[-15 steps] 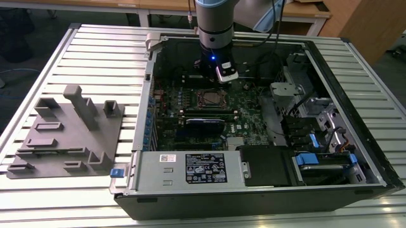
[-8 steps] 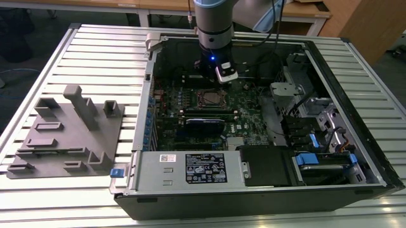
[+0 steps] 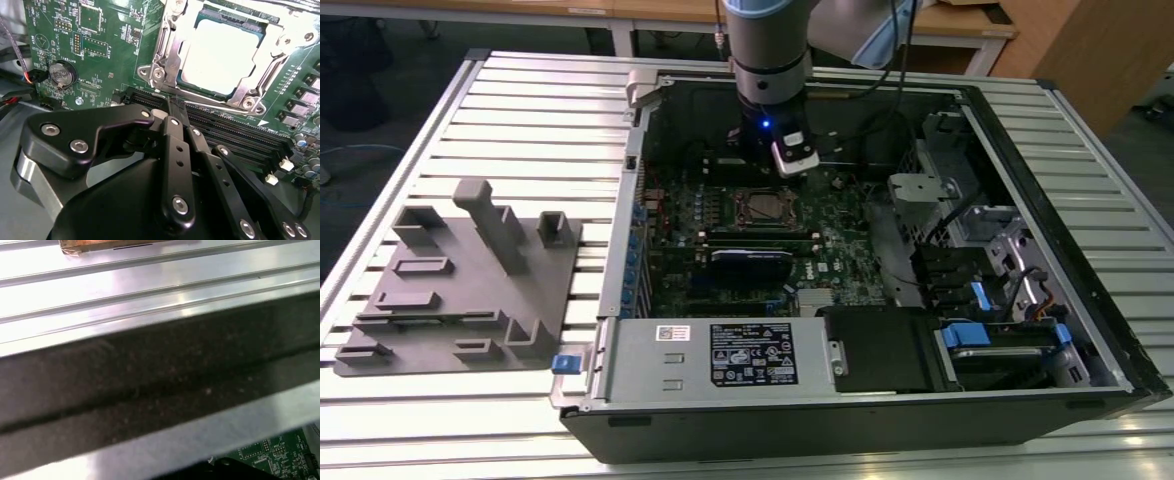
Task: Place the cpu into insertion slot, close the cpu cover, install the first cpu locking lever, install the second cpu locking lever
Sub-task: 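Install the first cpu locking lever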
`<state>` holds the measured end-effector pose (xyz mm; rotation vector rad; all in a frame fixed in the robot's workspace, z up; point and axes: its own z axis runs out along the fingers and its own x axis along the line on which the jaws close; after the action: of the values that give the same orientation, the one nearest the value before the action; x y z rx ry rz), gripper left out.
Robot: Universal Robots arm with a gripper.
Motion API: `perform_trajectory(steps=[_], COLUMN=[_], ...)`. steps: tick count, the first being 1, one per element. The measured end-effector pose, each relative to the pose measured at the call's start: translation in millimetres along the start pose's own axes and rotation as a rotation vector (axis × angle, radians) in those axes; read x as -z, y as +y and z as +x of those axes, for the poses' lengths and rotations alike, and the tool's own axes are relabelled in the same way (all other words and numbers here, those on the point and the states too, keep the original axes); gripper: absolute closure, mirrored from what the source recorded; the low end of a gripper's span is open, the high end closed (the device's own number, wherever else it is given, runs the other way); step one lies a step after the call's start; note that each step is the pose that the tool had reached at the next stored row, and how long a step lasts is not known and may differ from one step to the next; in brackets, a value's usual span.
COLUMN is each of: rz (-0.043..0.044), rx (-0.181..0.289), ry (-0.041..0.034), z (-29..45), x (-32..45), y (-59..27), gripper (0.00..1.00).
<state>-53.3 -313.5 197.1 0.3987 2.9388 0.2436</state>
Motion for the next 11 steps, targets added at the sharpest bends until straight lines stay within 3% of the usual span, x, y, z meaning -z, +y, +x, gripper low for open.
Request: perform_trajectory(steps=[11], rz=[0.0150], rx=[0.005], ry=[-0.0141], z=[1.2], x=[-1.0], y=[-1.8], gripper=[0.89])
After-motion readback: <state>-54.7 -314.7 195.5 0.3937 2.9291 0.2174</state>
